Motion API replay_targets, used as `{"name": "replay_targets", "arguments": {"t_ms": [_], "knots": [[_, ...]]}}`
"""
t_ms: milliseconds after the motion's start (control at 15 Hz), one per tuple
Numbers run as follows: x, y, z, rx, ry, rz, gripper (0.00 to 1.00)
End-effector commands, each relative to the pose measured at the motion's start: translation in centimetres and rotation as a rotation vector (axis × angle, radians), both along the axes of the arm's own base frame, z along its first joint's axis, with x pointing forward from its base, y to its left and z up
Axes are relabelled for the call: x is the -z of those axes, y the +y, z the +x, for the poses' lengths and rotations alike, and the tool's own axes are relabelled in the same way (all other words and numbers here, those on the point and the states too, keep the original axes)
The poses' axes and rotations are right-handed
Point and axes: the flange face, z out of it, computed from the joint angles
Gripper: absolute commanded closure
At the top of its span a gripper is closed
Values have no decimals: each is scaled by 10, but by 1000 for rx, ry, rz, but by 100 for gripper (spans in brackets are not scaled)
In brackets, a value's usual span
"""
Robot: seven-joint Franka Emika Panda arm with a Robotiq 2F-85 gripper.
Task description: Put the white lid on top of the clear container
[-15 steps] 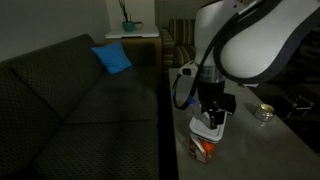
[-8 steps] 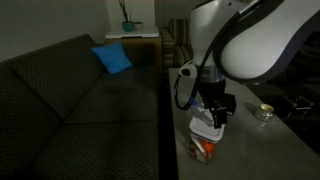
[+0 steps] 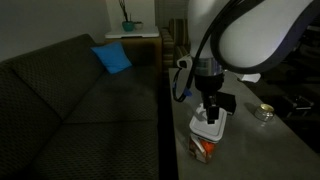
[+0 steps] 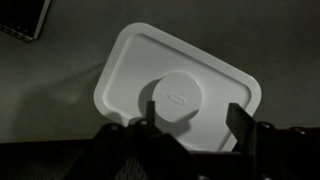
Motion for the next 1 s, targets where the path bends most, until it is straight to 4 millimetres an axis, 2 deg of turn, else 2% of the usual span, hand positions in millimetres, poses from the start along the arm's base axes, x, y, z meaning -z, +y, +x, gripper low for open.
{"name": "replay_targets", "arguments": {"t_ms": [0, 400, 533, 933], "knots": [[-12, 0, -13, 83, 8, -18, 54], [-5, -13, -14, 180, -44, 13, 96], [1, -19, -11, 224, -80, 49, 100], [9, -35, -8, 287, -132, 120, 100]]}}
